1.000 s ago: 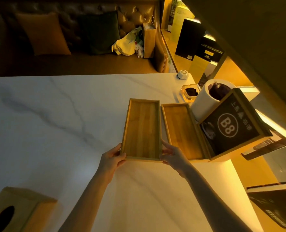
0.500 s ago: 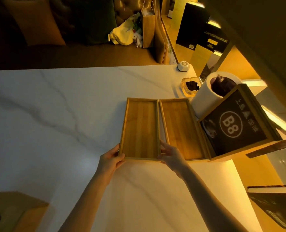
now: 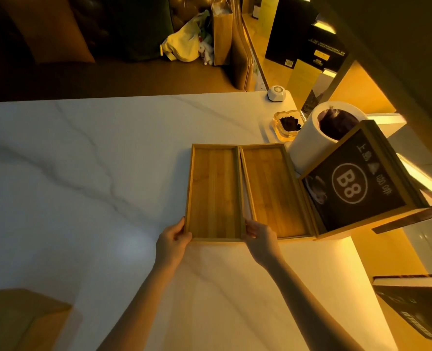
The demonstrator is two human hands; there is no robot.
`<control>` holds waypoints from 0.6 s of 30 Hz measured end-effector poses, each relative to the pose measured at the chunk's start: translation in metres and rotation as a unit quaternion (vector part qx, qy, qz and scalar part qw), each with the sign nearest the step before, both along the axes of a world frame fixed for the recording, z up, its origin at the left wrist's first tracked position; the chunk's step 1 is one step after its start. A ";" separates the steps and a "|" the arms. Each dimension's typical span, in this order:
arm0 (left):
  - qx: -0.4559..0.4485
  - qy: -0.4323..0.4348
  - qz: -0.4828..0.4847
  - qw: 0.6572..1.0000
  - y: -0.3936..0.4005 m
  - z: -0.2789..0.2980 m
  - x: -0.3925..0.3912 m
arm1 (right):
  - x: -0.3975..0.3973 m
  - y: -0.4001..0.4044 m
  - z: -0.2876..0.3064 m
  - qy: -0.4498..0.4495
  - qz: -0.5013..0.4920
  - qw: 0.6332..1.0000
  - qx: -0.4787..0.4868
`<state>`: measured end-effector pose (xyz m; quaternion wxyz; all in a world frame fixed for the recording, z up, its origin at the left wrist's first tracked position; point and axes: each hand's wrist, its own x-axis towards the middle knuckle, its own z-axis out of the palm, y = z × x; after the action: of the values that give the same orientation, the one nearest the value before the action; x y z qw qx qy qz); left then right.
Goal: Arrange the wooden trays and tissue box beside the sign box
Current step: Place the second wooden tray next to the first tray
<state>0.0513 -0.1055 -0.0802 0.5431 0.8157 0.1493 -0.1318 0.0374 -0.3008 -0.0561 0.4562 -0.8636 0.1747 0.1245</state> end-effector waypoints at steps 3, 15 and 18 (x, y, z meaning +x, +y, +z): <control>0.033 0.002 -0.014 0.999 -0.001 -0.003 0.000 | -0.003 0.006 -0.005 -0.008 -0.022 0.999 -0.046; 0.102 -0.032 -0.047 0.993 -0.002 -0.008 -0.006 | -0.015 0.020 -0.009 -0.063 -0.074 0.988 -0.119; 0.139 -0.048 -0.079 0.986 -0.004 -0.008 -0.009 | -0.017 0.019 -0.011 -0.061 -0.026 0.987 -0.149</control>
<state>0.0424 -0.1093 -0.0884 0.4192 0.8977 0.0751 -0.1130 0.0206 -0.2817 -0.0674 0.3356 -0.9231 0.1853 0.0320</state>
